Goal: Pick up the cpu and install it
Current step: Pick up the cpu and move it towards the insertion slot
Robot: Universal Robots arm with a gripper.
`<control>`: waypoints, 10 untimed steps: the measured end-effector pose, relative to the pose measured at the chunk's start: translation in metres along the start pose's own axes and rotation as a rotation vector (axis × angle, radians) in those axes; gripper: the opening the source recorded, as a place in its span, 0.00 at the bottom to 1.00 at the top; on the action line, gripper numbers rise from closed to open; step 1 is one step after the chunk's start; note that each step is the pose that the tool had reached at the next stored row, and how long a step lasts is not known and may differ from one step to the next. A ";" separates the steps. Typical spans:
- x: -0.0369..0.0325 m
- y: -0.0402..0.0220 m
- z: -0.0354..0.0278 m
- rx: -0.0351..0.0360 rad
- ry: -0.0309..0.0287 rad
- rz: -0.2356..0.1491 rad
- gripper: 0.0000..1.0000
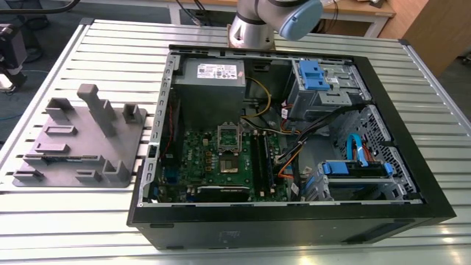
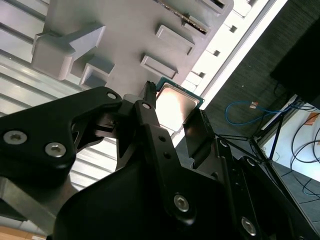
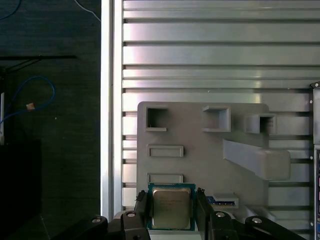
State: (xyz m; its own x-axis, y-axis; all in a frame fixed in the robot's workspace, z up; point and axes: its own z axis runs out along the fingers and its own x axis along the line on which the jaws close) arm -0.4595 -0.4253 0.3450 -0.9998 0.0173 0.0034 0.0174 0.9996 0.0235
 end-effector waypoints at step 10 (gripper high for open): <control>-0.0080 0.0002 0.0000 0.0000 -0.0001 0.000 0.47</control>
State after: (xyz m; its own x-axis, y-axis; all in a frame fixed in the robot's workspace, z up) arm -0.4515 -0.4252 0.3449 -0.9998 0.0174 0.0033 0.0175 0.9996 0.0235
